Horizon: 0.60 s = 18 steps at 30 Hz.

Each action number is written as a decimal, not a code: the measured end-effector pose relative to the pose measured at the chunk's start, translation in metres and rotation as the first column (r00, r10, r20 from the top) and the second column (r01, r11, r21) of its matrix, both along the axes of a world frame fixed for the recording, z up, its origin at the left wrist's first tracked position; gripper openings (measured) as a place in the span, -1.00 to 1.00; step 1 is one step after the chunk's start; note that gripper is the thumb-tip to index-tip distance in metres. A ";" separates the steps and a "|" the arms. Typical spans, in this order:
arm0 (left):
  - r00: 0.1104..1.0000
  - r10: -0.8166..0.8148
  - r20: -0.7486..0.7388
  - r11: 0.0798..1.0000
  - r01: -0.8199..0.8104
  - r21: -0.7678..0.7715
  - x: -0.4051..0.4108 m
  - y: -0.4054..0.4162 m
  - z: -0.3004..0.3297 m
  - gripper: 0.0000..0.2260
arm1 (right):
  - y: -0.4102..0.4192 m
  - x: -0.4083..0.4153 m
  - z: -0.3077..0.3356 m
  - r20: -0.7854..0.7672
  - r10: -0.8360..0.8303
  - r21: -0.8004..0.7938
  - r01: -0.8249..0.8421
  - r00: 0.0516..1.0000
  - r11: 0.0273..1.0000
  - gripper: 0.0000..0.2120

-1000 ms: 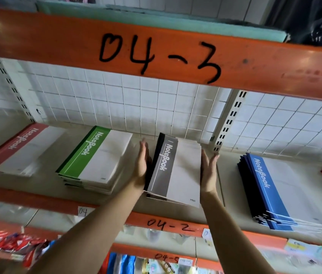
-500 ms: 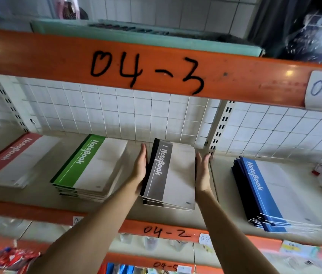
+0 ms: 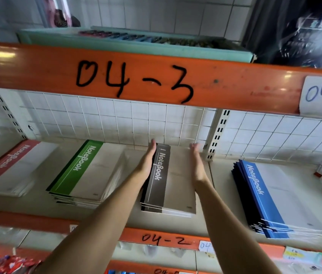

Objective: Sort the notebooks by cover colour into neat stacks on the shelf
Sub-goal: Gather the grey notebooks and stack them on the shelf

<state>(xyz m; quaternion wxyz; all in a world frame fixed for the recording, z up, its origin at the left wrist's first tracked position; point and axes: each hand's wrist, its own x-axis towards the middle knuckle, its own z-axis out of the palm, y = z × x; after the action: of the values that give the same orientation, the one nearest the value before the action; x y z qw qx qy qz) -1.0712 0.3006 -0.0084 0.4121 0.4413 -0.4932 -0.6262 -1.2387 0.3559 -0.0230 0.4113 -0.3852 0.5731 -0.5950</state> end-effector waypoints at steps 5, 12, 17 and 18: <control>0.998 0.057 -0.039 0.995 -0.054 0.084 0.010 -0.009 0.008 -0.34 | -0.005 -0.008 0.004 0.013 -0.087 0.101 0.086 0.996 0.991 -0.38; 0.992 -0.118 0.040 0.990 0.114 0.088 -0.008 -0.006 0.001 -0.27 | -0.013 0.012 0.001 -0.054 0.064 0.107 -0.058 0.996 0.993 0.01; 0.964 -0.180 0.197 0.982 0.187 -0.016 0.002 0.001 0.013 -0.46 | -0.010 0.005 0.006 -0.093 0.036 0.110 -0.026 0.995 0.994 -0.39; 0.958 -0.184 0.218 0.981 0.191 -0.012 0.006 0.003 0.014 -0.46 | -0.007 0.004 0.005 -0.088 0.022 0.108 -0.012 0.996 0.994 -0.47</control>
<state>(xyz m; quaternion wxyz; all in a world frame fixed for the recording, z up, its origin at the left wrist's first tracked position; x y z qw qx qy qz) -1.0650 0.3041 0.0051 0.3020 0.4510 -0.5851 -0.6025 -1.2351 0.3492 -0.0177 0.4107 -0.3934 0.6187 -0.5420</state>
